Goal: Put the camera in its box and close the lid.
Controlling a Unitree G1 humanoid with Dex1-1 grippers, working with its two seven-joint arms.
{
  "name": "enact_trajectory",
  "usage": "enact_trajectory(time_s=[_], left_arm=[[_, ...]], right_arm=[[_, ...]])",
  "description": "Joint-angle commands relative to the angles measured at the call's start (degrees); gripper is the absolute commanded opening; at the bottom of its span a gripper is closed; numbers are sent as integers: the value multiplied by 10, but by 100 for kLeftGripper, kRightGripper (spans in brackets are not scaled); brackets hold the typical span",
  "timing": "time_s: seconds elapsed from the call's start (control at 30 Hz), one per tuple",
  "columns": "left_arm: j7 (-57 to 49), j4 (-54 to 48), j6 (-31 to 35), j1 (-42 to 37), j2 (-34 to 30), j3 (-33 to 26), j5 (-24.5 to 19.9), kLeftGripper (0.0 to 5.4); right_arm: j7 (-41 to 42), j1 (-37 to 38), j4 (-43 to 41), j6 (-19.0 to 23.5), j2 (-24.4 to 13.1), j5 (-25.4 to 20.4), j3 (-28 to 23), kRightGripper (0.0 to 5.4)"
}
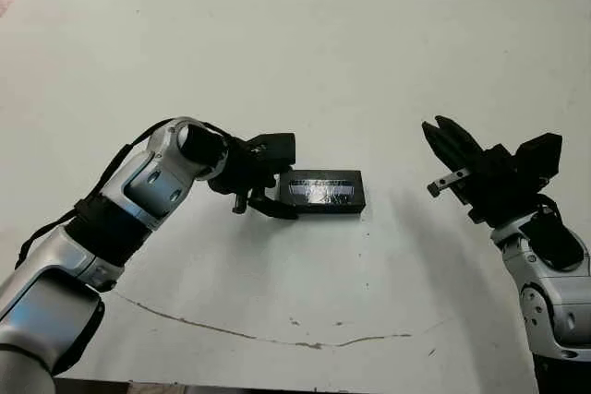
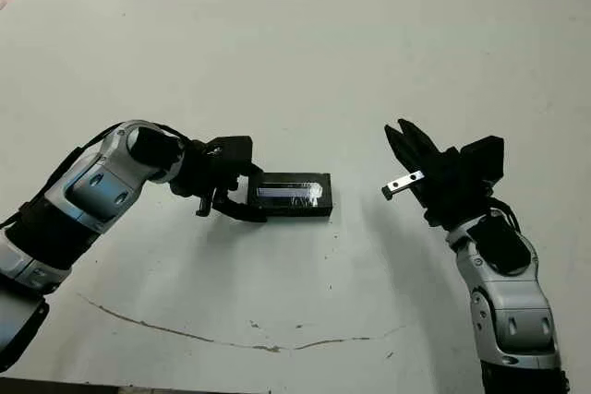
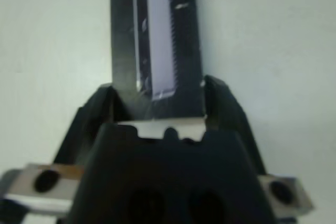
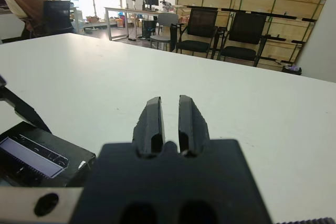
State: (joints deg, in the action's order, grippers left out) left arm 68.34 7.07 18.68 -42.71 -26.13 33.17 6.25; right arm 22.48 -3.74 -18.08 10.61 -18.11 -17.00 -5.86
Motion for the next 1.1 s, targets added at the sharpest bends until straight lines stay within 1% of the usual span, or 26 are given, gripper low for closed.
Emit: enact_trajectory(time_s=[0.03,0.1,0.17,0.27,0.3,0.47,0.53,0.63,0.73,0.87,0.9,0.93,1.0,1.03,1.1], left_arm=[[0,20,-10,31,-16,28,34,364],[1,24,-9,31,-18,25,34,407],[3,30,-8,33,-20,18,28,454],[6,37,-23,39,-27,7,21,523],[9,40,-28,41,-33,3,19,538],[16,35,-42,63,-68,-29,4,538],[11,24,-61,78,-91,-46,3,538],[-4,2,-70,111,-126,-88,-8,538],[-10,-26,-76,127,-161,-115,-5,538],[-11,-50,-75,147,-202,-164,-27,538],[-10,-51,-64,147,-208,-174,-34,538],[-10,-49,-59,148,-211,-184,-39,538],[-36,-54,-37,153,-208,-212,-49,515],[-63,-61,-12,161,-193,-237,-63,499],[-131,-78,14,188,-144,-295,-106,453]], right_arm=[[2,11,7,-2,0,0,-2,0],[4,11,10,-7,2,-1,-2,0],[0,13,5,0,1,0,-2,0],[-1,12,2,4,2,-2,-1,0],[0,12,4,3,2,-3,0,0],[-2,11,2,2,2,1,1,0],[-5,12,1,1,1,6,3,0],[-9,12,-1,1,1,13,6,0],[-11,11,-2,5,1,15,6,0],[-11,9,1,3,1,18,7,0],[-11,8,1,2,0,19,7,0],[-12,8,0,2,1,19,7,0],[-14,8,-3,6,0,21,9,0],[-16,7,-5,9,0,22,9,0],[-22,6,-11,18,1,23,11,0]])
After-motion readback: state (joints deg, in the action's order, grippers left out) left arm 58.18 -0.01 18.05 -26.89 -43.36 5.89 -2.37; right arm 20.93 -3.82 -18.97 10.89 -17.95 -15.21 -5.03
